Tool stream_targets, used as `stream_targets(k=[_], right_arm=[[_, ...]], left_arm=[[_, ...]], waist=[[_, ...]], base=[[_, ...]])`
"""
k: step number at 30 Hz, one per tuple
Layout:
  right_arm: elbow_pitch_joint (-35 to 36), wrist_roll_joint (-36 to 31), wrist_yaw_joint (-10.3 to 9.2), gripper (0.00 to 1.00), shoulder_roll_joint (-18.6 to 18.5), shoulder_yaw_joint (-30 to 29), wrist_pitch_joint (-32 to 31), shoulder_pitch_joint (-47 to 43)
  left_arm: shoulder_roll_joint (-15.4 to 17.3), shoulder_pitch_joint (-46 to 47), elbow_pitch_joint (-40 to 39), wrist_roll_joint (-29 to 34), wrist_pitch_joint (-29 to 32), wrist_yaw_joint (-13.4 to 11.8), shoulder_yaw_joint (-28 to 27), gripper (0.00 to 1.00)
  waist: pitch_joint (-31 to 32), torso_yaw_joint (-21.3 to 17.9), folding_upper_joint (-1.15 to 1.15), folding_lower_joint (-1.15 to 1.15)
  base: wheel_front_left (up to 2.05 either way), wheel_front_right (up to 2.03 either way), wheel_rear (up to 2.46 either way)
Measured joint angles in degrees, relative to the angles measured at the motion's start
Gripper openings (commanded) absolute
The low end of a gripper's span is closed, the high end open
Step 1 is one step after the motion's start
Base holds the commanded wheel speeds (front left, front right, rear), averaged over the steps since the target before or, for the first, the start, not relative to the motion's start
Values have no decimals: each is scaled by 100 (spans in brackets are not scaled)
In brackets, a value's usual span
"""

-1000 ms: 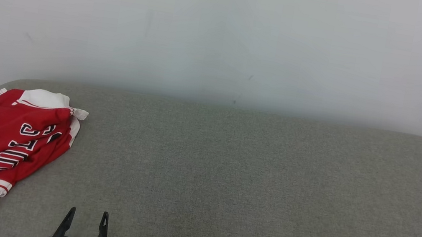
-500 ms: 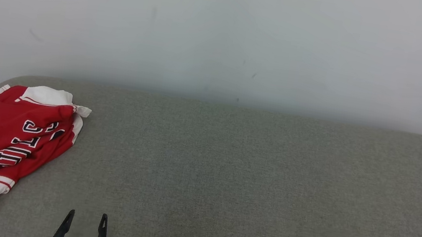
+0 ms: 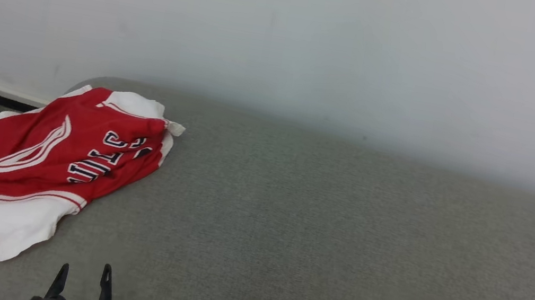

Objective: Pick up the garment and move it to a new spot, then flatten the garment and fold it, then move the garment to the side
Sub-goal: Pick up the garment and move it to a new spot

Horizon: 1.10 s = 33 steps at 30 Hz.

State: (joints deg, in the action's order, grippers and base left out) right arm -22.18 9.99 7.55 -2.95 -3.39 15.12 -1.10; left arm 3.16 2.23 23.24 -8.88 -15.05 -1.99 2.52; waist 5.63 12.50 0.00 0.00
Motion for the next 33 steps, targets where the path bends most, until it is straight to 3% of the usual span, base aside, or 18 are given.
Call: stream_targets(k=[6, 14, 21, 33], right_arm=[[29, 109, 0, 100, -2, 213, 1, 57], [-190, 97, 0, 100, 8, 956, 0, 804], [-521, 91, 0, 100, 9, 1349, 1, 1279], [-512, 101, 0, 100, 4, 1274, 0, 1229]], left_arm=[[13, 15, -1, -69, 0, -37, -266, 100], [27, -210, -499, -298, 0, -288, -935, 100], [-5, -495, -890, -413, 0, -421, -1173, 100], [-21, -612, -1027, -544, 0, -671, -808, 100]], waist=[[-39, 701, 0, 0], [-298, 1446, 0, -1], [-687, 1725, 0, 0], [-769, 1809, 0, 0]], base=[[0, 0, 0], [0, 0, 0], [-15, -15, -15], [-13, -13, -13]])
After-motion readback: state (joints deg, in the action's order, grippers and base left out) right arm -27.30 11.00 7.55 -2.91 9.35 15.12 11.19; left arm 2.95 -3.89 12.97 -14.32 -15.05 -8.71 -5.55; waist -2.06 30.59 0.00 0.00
